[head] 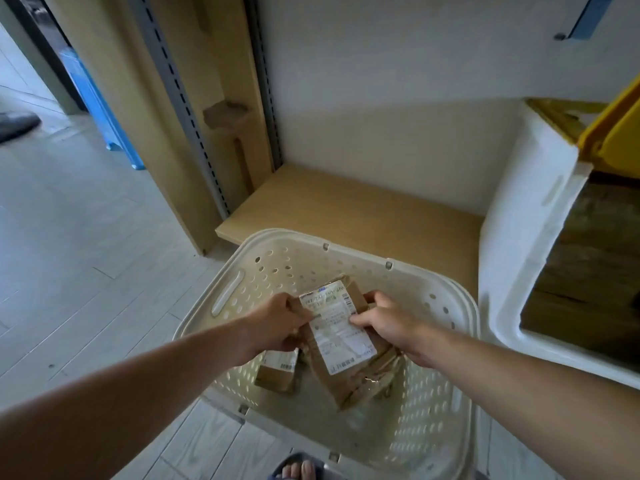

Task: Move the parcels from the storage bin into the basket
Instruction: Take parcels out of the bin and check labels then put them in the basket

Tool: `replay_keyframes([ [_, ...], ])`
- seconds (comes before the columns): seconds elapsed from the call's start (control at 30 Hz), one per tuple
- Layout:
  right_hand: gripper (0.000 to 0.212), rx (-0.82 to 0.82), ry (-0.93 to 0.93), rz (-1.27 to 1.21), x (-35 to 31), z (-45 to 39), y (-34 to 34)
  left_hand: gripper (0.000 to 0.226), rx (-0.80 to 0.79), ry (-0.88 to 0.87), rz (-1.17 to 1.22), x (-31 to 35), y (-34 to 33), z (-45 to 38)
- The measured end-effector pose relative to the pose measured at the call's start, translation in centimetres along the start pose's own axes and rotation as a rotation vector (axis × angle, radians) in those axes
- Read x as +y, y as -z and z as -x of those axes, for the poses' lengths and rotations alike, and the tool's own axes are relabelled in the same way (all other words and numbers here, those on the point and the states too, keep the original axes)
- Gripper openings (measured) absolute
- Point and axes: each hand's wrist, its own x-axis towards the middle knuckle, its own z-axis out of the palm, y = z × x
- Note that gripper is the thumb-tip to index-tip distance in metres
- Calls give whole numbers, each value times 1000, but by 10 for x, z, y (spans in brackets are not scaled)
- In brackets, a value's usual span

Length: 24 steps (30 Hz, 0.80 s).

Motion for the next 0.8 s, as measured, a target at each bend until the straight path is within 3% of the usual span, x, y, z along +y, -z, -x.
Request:
replay_keyframes([
  [0.13,38,9,-66,58,5,-25,-8,23,4,33,-136,-9,3,-25],
  [0.2,37,-36,-97,158,9,-35,-13,29,-69,44,-296,-19,5,-38],
  [0.33,14,-179,-153,297,32,-61,-25,38,-173,47,-525,-42,1,-60],
  [0.47,9,-285,-229,306,61,-88,-41,41,-179,112,-622,-57,-7,-77],
  [0.57,20,-358,-256,440,73,-111,-47,49,-213,222,-585,-65,-16,-87],
  [0.67,47,-340,-269,599,78,-127,-56,58,-203,286,-577,-72,-32,-93],
  [0.8,47,-337,-265,740,85,-138,-70,48,-257,331,-652,-80,-52,-95],
])
